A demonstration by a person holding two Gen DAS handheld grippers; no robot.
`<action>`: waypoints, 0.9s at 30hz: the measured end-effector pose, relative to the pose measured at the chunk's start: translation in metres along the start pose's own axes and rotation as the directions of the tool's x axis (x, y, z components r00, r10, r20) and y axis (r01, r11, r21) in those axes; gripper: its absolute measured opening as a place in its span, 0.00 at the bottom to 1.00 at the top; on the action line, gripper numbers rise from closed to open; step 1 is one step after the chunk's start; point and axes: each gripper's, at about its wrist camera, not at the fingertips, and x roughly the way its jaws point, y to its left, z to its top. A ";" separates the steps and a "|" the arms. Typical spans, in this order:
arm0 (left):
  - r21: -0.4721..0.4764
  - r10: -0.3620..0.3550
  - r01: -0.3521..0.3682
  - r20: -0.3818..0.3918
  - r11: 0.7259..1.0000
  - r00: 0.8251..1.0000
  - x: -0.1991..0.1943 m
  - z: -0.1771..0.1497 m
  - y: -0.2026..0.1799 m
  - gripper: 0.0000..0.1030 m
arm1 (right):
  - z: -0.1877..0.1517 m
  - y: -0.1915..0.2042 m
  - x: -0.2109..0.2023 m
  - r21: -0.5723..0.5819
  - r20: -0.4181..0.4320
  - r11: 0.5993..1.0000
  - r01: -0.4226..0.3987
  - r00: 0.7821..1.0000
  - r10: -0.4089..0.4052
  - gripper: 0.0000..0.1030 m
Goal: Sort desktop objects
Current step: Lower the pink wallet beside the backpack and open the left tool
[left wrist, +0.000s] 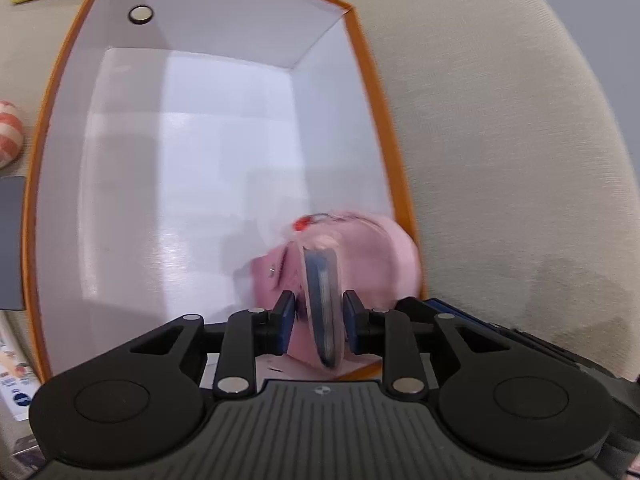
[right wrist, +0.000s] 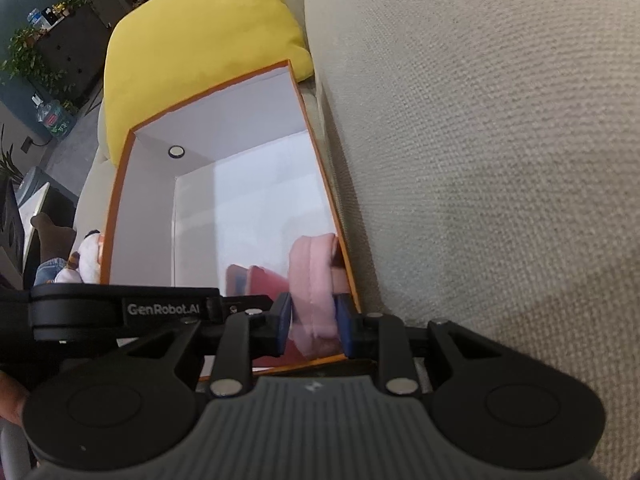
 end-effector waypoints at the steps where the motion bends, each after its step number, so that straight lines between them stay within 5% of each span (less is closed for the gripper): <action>1: 0.008 -0.014 0.014 0.003 1.000 1.000 -0.001 -0.002 -0.001 0.28 | 0.001 -0.002 -0.004 0.001 0.005 1.000 0.000 1.000 0.000 0.25; 15: 0.047 -0.023 0.022 0.030 0.999 0.999 0.024 -0.001 -0.011 0.25 | -0.005 -0.008 -0.010 -0.030 0.013 0.999 0.020 1.000 -0.020 0.16; 27: 0.154 0.015 -0.033 0.115 0.988 0.993 -0.029 -0.012 -0.039 0.25 | -0.009 0.005 -0.027 -0.068 0.073 0.997 0.030 0.997 -0.025 0.18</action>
